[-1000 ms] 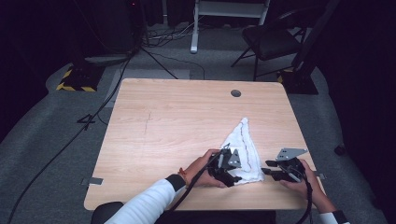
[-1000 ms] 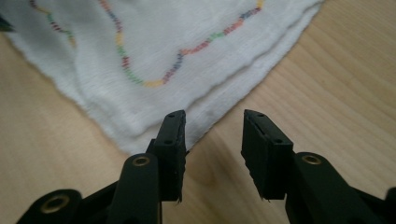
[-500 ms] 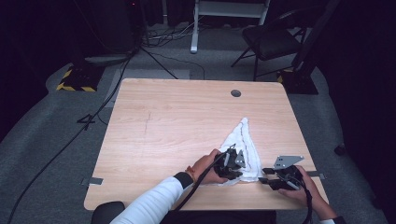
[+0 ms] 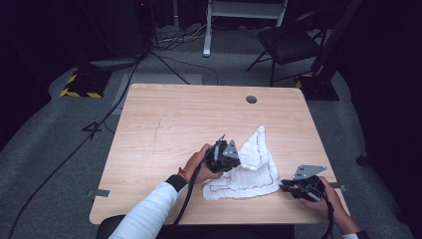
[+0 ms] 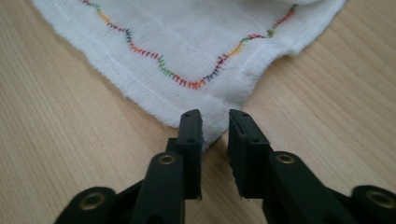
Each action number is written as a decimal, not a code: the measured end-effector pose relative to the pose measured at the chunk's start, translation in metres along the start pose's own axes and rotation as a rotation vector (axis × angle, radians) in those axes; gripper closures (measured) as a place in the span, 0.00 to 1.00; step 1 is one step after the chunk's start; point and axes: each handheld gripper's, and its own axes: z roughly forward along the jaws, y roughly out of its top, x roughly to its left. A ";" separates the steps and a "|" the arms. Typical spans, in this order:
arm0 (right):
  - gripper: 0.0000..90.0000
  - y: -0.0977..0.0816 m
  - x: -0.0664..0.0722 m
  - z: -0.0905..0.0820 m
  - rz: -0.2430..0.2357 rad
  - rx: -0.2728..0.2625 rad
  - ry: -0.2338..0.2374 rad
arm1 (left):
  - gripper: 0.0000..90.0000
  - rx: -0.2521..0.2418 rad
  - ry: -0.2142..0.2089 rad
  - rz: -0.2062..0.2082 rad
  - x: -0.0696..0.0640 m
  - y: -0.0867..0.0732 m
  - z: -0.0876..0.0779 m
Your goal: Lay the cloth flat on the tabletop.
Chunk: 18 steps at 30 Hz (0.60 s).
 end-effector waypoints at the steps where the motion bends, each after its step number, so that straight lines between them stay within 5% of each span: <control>1: 0.77 0.000 -0.002 -0.002 0.008 -0.012 -0.005 | 0.95 0.000 0.012 -0.009 0.002 -0.003 -0.005; 9: 0.66 0.011 -0.023 -0.007 0.080 -0.082 -0.089 | 0.95 0.000 0.098 -0.082 0.025 -0.031 -0.031; 18: 0.62 0.053 -0.063 0.030 0.088 -0.090 -0.136 | 0.95 0.044 0.174 -0.201 0.059 -0.067 -0.035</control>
